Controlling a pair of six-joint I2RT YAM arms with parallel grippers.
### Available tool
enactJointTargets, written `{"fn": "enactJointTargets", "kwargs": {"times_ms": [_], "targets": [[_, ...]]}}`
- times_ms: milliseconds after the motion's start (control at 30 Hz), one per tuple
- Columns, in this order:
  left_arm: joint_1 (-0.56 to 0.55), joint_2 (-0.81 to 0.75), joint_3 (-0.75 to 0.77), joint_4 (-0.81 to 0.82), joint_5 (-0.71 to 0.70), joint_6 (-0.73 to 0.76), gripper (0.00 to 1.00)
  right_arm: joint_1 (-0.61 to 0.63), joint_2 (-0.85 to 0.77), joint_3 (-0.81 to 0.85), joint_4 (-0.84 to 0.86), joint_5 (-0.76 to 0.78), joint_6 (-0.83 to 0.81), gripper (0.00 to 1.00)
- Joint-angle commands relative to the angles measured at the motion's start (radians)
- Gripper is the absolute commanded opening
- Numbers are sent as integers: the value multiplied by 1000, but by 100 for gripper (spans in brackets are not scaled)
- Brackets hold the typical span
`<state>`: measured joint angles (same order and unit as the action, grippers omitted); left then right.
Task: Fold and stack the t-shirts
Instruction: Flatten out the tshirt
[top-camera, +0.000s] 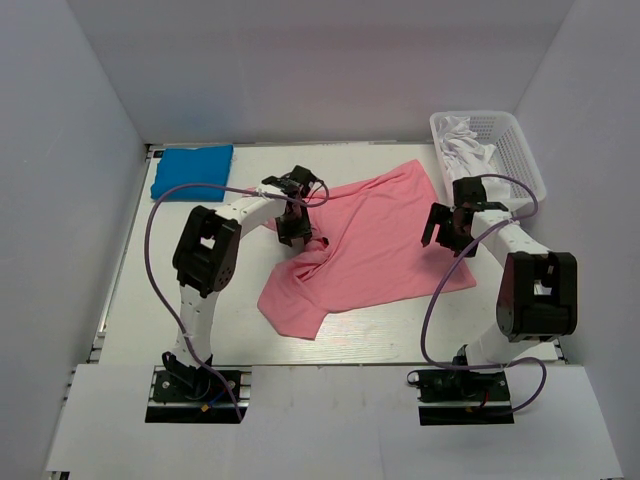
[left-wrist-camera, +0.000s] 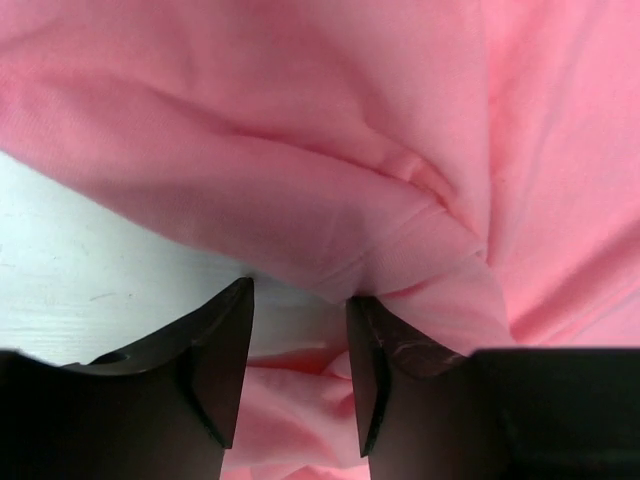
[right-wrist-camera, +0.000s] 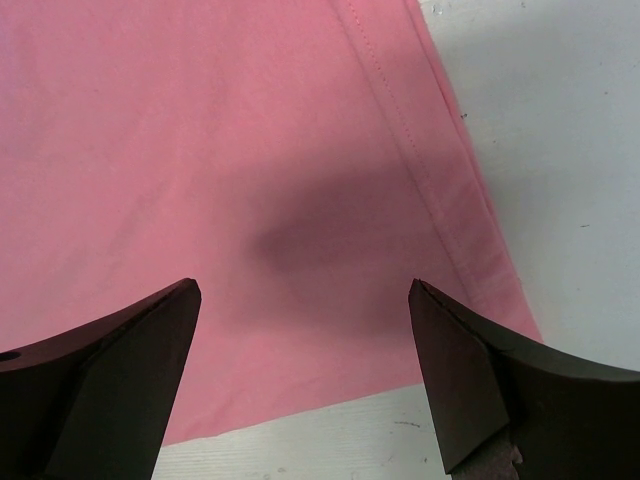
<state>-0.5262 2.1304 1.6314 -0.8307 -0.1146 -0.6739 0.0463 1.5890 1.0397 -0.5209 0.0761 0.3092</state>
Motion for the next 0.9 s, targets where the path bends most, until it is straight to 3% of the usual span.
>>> {"fn": "enactJointTargets", "kwargs": {"times_ms": [0,133,200,300,600,867], "targets": [[11,-32,-13,57,9,8,51,-2,5,33,1,7,-7,90],[20,-32,-13,79,-31,-1,43,-2,15,37,2,5,-25,90],[31,-32,5,94,-57,-1,33,-3,20,36,5,-2,-7,90],[42,-7,73,52,-95,-1,2,-2,31,33,4,2,-10,90],[100,-99,61,-11,-249,29,0,-2,83,8,5,1,1,89],[172,-92,62,-21,-208,201,0,1,152,-10,4,13,13,89]]}}
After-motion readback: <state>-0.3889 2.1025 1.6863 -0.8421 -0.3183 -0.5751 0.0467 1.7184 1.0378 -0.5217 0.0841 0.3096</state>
